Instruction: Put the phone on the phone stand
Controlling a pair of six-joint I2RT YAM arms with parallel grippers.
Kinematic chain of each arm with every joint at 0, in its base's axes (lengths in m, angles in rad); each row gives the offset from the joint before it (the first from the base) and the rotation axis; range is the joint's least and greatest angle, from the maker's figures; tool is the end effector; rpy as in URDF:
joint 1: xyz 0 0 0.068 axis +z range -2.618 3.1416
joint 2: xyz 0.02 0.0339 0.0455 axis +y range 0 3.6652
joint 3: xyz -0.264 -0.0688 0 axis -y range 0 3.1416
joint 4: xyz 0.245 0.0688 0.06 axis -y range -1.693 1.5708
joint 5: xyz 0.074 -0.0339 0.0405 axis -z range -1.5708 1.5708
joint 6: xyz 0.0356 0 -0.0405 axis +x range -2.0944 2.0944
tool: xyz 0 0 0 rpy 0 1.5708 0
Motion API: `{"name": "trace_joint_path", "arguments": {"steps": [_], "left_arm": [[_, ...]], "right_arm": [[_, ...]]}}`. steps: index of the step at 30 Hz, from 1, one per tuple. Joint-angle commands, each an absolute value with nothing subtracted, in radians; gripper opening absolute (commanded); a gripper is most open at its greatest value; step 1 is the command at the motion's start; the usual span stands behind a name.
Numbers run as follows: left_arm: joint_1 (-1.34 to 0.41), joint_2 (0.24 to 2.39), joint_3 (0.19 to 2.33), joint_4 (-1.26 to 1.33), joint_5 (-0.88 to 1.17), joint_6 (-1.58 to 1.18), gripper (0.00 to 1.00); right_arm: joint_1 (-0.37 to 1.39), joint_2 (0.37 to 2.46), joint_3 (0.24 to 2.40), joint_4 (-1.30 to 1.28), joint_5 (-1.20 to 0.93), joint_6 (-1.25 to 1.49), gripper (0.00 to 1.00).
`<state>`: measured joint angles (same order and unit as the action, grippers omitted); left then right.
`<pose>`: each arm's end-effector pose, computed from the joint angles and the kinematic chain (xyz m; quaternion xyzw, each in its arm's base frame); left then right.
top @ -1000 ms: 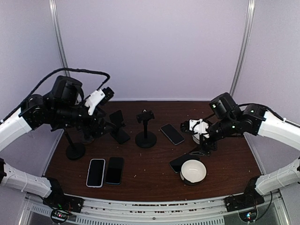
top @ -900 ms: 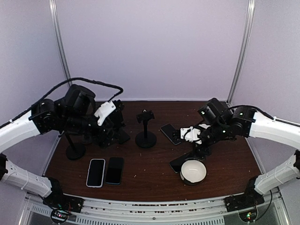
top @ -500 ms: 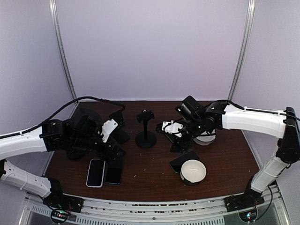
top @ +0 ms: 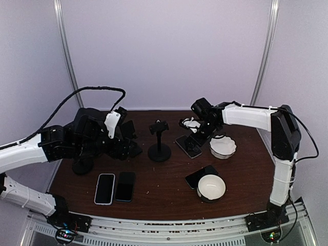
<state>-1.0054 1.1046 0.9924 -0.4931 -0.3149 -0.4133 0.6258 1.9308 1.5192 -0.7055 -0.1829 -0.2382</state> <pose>0.1380 -0.1969 0.3202 0.1856 0.8579 -0.1932 0.4383 0.3280 0.2450 0.2196 -0.4249 0.8726 0.1305 0.2026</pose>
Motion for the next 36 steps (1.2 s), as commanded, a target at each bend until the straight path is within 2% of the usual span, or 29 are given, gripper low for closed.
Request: {"name": "trace_joint_path", "arguments": {"steps": [1,9,27,36], "left_arm": [[-1.008,1.088,1.024,-0.414,-0.368,-0.432,0.84],[-1.003,1.085,1.022,-0.420,-0.445,-0.462,0.88],[-0.991,1.095,1.002,-0.410,-0.442,-0.432,0.89],[-0.989,1.119,1.017,-0.409,-0.432,-0.433,0.89]], "right_arm": [[0.606,2.013,1.627,-0.792,-0.189,-0.183,1.00],[0.606,2.126,1.732,-0.849,-0.175,-0.144,1.00],[0.604,2.260,1.829,-0.909,-0.103,-0.076,1.00],[0.604,2.288,1.823,-0.930,-0.082,-0.065,0.94]]}}
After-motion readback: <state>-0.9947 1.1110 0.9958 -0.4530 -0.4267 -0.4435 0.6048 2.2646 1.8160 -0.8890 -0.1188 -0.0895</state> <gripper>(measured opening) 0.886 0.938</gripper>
